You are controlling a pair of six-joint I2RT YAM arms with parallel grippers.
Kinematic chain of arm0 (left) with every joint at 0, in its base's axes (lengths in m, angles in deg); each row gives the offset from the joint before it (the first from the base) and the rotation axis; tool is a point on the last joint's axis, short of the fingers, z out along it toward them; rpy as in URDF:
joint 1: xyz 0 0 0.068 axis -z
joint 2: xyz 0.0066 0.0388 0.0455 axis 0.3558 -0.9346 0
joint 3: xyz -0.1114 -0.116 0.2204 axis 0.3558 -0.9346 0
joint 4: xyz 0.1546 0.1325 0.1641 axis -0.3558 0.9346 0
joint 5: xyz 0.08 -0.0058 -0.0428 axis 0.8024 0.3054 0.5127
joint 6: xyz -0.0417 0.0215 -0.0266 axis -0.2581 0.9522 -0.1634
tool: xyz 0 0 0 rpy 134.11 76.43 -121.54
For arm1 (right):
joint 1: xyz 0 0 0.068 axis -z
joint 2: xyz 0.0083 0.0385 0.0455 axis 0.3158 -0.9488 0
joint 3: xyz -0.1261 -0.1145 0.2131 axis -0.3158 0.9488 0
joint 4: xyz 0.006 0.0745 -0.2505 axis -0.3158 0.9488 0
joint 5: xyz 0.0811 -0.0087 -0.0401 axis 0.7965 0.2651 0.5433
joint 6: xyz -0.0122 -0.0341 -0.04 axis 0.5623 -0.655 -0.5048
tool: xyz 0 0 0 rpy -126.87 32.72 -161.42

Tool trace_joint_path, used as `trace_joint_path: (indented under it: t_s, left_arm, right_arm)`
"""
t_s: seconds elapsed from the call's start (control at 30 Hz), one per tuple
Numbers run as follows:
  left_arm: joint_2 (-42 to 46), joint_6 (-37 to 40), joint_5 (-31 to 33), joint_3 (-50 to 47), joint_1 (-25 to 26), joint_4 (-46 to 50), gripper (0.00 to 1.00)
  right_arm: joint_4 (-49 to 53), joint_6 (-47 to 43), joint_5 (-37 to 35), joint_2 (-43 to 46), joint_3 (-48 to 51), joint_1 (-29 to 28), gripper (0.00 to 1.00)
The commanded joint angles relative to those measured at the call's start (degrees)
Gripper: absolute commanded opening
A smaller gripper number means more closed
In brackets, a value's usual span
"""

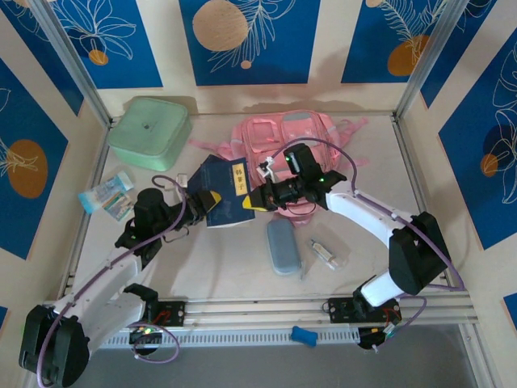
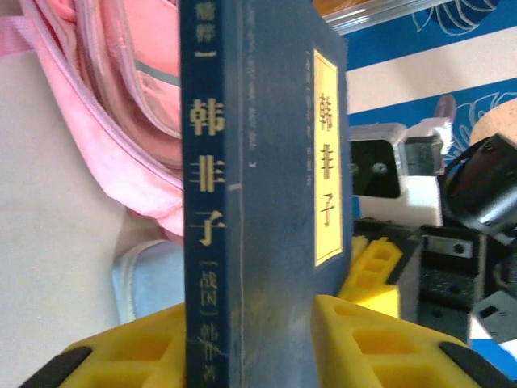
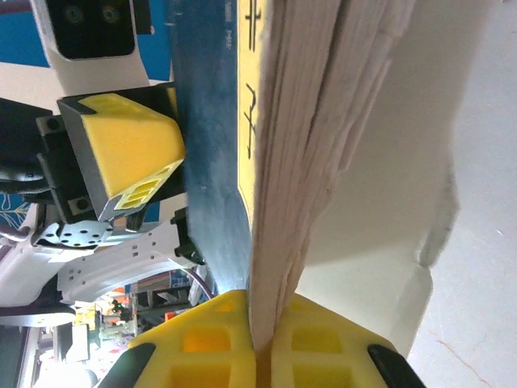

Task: Pack the student bag
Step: Pick up the book from the center of the table.

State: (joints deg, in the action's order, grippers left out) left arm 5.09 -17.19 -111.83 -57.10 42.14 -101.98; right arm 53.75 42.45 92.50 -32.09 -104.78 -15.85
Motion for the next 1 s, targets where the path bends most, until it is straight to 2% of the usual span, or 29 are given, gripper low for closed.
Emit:
trace_joint_path:
  t_s: [0.0,0.07,0.13,0.17,0.23,0.33,0.4,0.6,0.7,0.77,0.83,0.9,0.97]
  left_arm:
    - [-0.08,0.02,-1.77,2.27,0.98,-4.25,0.23]
    - [0.03,-0.17,-1.50,2.48,1.10,-4.42,0.13]
    - [0.32,-0.06,-1.18,3.00,1.11,-4.27,0.06]
    - [0.47,0.03,-0.92,3.28,1.18,-4.10,0.04]
    - [0.64,0.11,0.08,3.96,1.12,-3.42,0.00]
    - [-0.16,-1.58,0.63,4.56,1.59,-5.99,0.00]
    - [-1.23,-2.87,1.11,4.93,2.46,-8.78,0.00]
    - [-5.22,-3.59,2.73,6.68,5.93,-14.13,0.00]
    - [-7.01,-1.46,3.26,7.83,6.02,-10.80,0.00]
    - [-7.65,-0.12,3.84,8.22,5.99,-8.61,0.00]
    - [-8.03,0.35,5.12,7.65,6.03,-8.43,0.00]
    - [-8.94,0.62,5.62,7.26,5.98,-9.83,0.00]
    - [-10.13,1.57,4.84,7.49,6.12,-10.09,0.00]
  right_arm:
    - [-2.20,-1.00,1.56,0.83,2.54,0.13,0.08]
    - [-2.82,-0.61,1.61,1.11,3.43,0.44,0.12]
    - [-2.56,-0.76,1.22,1.75,3.94,0.58,0.21]
    - [-1.67,-1.20,0.81,2.11,3.95,0.72,0.29]
    - [0.90,-1.70,-0.87,3.09,4.48,1.46,0.57]
    - [0.14,-0.24,-0.38,4.43,6.71,3.72,0.83]
    - [-1.90,1.39,2.41,4.15,7.33,4.82,0.98]
    - [-15.01,11.03,11.06,2.48,7.48,5.34,0.99]
    - [-21.34,15.19,12.83,4.07,9.11,5.73,1.00]
    - [-20.89,15.03,12.63,5.63,9.87,6.28,0.97]
    - [-19.47,14.43,12.26,7.02,10.60,7.22,0.91]
    - [-19.30,13.91,12.04,8.29,11.82,8.47,0.76]
    - [-18.89,13.00,11.96,8.59,12.07,8.83,0.65]
